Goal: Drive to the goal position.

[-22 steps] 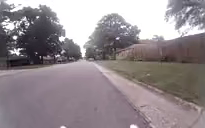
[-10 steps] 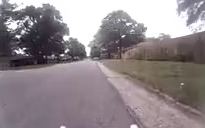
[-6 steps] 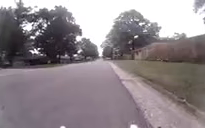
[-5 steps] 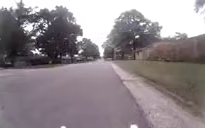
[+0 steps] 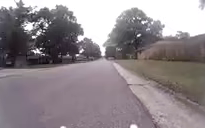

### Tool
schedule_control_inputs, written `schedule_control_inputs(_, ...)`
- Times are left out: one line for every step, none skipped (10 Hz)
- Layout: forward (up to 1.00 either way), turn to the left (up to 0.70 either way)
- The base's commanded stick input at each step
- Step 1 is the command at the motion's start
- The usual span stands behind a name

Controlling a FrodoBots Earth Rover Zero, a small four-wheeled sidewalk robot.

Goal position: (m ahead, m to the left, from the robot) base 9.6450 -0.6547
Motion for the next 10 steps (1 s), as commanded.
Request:
schedule_control_inputs(1.0, 0.0)
schedule_control_inputs(1.0, -0.02)
schedule_control_inputs(1.0, -0.17)
schedule_control_inputs(1.0, -0.39)
schedule_control_inputs(1.0, -0.26)
schedule_control_inputs(1.0, -0.09)
schedule_control_inputs(1.0, 0.0)
schedule_control_inputs(1.0, 0.0)
schedule_control_inputs(1.0, 0.0)
schedule_control_inputs(1.0, -0.01)
